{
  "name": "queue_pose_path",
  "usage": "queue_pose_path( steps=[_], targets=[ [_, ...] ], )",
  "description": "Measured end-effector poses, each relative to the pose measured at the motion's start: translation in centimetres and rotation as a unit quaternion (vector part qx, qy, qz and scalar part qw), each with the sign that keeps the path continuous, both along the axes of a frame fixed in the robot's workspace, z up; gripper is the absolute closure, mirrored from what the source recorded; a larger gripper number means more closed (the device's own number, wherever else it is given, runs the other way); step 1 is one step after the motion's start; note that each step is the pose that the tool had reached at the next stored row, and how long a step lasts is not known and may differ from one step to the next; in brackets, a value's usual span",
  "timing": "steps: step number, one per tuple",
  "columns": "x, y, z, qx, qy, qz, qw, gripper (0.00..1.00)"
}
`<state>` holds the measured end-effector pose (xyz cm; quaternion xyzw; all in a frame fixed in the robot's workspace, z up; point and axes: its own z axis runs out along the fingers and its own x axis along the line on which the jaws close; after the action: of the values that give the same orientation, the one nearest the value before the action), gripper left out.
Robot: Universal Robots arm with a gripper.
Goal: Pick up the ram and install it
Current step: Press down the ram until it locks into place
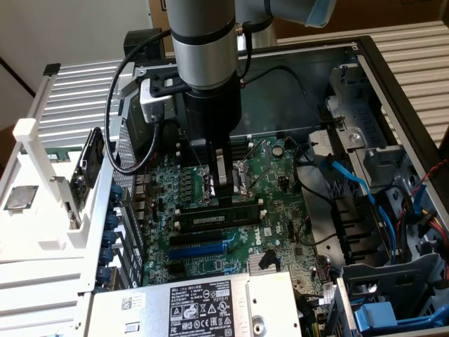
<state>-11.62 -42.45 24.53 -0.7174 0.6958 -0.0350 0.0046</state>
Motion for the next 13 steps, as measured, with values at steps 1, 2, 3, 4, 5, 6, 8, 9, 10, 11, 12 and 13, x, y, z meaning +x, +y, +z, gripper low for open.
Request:
queue_pose_path(
  steps=[1, 2, 3, 4, 5, 6, 8, 9, 10, 11, 12, 13],
  targets=[
    [0.00, 0.00, 0.00, 0.0000, 0.0000, 0.000, 1.0000, 0.78],
    [0.00, 0.00, 0.00, 0.0000, 0.0000, 0.000, 1.0000, 0.78],
    [0.00, 0.00, 0.00, 0.0000, 0.0000, 0.000, 1.0000, 0.78],
    [0.00, 0.00, 0.00, 0.0000, 0.0000, 0.000, 1.0000, 0.78],
    [0.00, 0.00, 0.00, 0.0000, 0.0000, 0.000, 1.0000, 0.78],
    [0.00, 0.00, 0.00, 0.0000, 0.0000, 0.000, 1.0000, 0.78],
    [0.00, 0.00, 0.00, 0.0000, 0.0000, 0.000, 1.0000, 0.78],
    [0.00, 0.00, 0.00, 0.0000, 0.0000, 0.000, 1.0000, 0.78],
    [0.00, 0.00, 0.00, 0.0000, 0.0000, 0.000, 1.0000, 0.78],
    [0.00, 0.00, 0.00, 0.0000, 0.0000, 0.000, 1.0000, 0.87],
    [0.00, 0.00, 0.00, 0.0000, 0.0000, 0.000, 1.0000, 0.87],
    [0.00, 0.00, 0.00, 0.0000, 0.0000, 0.000, 1.0000, 0.87]
  ],
)
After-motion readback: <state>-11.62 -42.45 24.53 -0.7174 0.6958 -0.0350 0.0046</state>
